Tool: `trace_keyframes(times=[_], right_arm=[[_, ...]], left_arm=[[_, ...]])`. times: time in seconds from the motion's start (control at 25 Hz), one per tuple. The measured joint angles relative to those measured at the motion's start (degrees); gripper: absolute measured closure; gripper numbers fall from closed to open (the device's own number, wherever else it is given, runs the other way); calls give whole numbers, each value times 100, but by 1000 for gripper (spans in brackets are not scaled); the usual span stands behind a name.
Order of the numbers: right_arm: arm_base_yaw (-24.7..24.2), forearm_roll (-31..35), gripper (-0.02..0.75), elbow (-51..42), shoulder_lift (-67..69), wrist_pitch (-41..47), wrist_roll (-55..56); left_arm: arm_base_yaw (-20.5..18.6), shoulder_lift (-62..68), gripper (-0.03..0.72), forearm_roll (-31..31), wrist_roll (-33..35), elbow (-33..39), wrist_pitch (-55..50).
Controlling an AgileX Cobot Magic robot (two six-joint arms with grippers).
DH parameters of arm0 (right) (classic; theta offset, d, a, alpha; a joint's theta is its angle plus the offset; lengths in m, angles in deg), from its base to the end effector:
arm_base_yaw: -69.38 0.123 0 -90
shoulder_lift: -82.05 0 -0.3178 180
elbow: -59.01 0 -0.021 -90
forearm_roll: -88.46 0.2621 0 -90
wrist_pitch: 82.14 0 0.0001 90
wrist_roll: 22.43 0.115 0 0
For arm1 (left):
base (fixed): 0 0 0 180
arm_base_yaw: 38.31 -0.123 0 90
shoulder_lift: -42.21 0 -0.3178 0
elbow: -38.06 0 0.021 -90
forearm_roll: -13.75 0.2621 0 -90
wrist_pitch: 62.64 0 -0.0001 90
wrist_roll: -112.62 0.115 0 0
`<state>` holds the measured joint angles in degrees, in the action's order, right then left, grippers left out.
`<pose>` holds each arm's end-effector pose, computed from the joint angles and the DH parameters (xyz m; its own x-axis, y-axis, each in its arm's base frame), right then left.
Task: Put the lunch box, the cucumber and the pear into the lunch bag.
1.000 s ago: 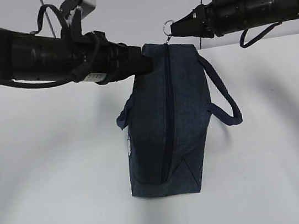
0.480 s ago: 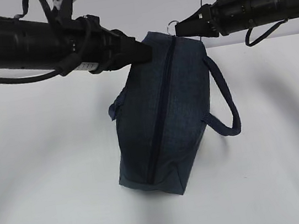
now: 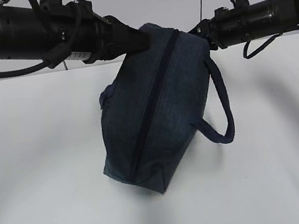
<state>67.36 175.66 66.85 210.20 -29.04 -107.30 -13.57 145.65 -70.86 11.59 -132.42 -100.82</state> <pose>0.4934 0.0746 0.2201 -0.5646 0.0249 -0.8250 -0.6357 0.6245 0.4538 0.3372 -0.2334 0.3078 -0.4742 0.1552 -0.8666 0.7946 0.4994 -0.3453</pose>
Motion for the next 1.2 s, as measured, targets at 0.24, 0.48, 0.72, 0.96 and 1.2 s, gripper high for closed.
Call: trace_keyframes(times=[0.24,0.48,0.72,0.96,1.2], right_arm=[[0,0,732,0,35,-106,14],[0,45,732,0,35,-177,23],[0,45,715,0,47,-574,23],[-37,45,416,0,50,-971,-23],[-37,45,290,0,20,-998,-159]], left_arm=[[0,0,673,-66,-5,12,-5],[0,5,673,-177,18,12,196],[0,346,673,-741,43,12,277],[0,630,673,-1112,58,-65,485],[0,1005,673,-1251,58,-308,970]])
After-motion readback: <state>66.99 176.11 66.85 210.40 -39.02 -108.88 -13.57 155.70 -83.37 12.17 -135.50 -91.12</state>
